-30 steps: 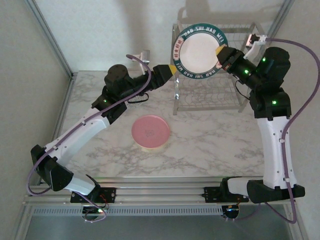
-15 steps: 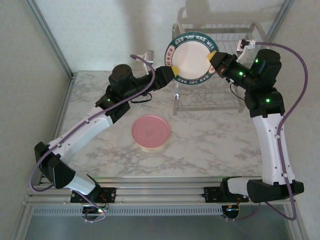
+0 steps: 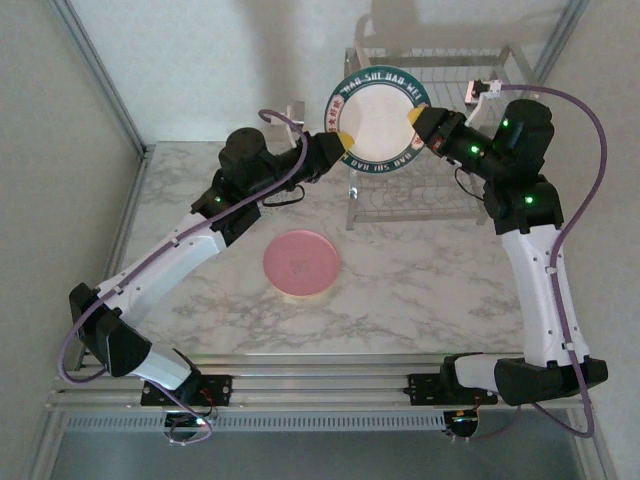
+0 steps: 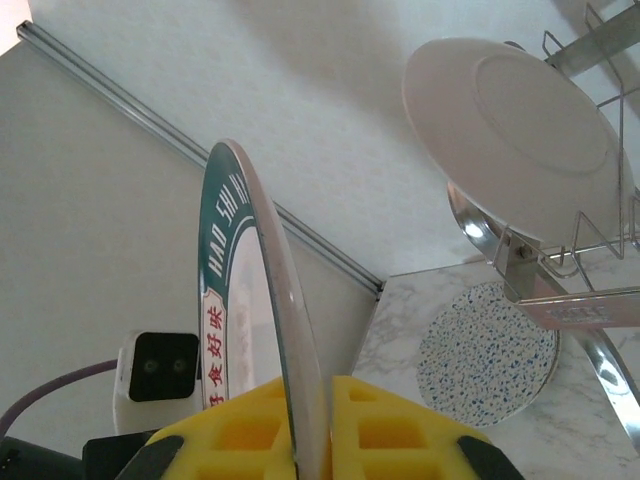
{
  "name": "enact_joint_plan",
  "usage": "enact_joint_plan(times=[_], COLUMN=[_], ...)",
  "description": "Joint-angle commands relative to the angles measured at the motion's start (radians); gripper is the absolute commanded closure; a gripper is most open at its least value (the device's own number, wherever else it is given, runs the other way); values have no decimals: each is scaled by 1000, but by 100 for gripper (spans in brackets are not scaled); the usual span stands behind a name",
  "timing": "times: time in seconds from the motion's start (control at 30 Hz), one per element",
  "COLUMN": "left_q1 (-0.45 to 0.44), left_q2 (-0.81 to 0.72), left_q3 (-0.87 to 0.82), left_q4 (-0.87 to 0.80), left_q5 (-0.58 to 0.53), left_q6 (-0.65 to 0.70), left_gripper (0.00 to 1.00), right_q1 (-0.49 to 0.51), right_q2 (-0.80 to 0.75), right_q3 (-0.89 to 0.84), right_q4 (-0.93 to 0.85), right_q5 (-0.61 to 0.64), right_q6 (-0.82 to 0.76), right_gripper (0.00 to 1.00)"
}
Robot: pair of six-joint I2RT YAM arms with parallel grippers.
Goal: Unload the plates from the dish rack
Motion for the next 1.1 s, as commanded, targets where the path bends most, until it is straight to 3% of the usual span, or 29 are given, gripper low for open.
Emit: enact_joint_plan(times=[0.0, 0.27, 0.37, 0.7, 1.07], left_q1=[13, 77, 112, 289, 323], left_q2=[-2, -59, -112, -378, -436], left_q3=[17, -28, -80, -481, -862], left_q4=[66, 79, 36, -197, -255], left_q5=[16, 84, 123, 166, 93], left_q6=[35, -6, -7, 26, 81], left_gripper=[100, 100, 100, 100, 100], right_q1=[10, 11, 10, 28, 131], right_q2=[-19, -54, -78, -126, -163], right_q3=[15, 33, 16, -11, -95], right_q4=[-57, -119, -106, -132, -193], right_q5=[36, 136, 167, 130, 1], right_q6=[20, -93, -144, -358, -493], right_gripper=[80, 41, 33, 28, 28])
